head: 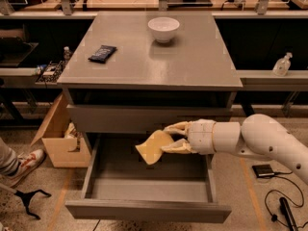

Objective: Pick sponge from middle drawer and place on counter

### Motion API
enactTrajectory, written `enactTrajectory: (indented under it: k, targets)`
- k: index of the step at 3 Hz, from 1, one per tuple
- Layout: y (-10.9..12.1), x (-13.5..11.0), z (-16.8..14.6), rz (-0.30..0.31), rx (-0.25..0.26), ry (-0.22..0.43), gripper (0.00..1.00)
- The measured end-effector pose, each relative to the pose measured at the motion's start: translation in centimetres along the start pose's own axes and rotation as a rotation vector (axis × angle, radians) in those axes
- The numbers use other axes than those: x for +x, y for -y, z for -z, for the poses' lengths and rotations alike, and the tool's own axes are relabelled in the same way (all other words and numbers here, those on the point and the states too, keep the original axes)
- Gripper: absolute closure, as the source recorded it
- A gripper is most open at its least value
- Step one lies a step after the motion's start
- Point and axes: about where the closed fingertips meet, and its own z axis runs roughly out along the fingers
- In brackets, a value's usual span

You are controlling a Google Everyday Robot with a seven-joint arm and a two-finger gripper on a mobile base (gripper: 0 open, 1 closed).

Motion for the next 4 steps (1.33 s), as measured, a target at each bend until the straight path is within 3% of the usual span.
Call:
enactTrajectory:
  k: [1,2,3,4]
  targets:
    - [2.5,-1.3,-0.6,0.067,0.001,0.037,1.0]
    - [7.9,-4.7,-0.6,0.208,0.035,0.098,1.0]
    - [12.2,-8.3,-0.8,0.345,0.085,0.115,1.0]
    - [15.7,-12.8,-1.0,0.509,0.14,0.088,1.0]
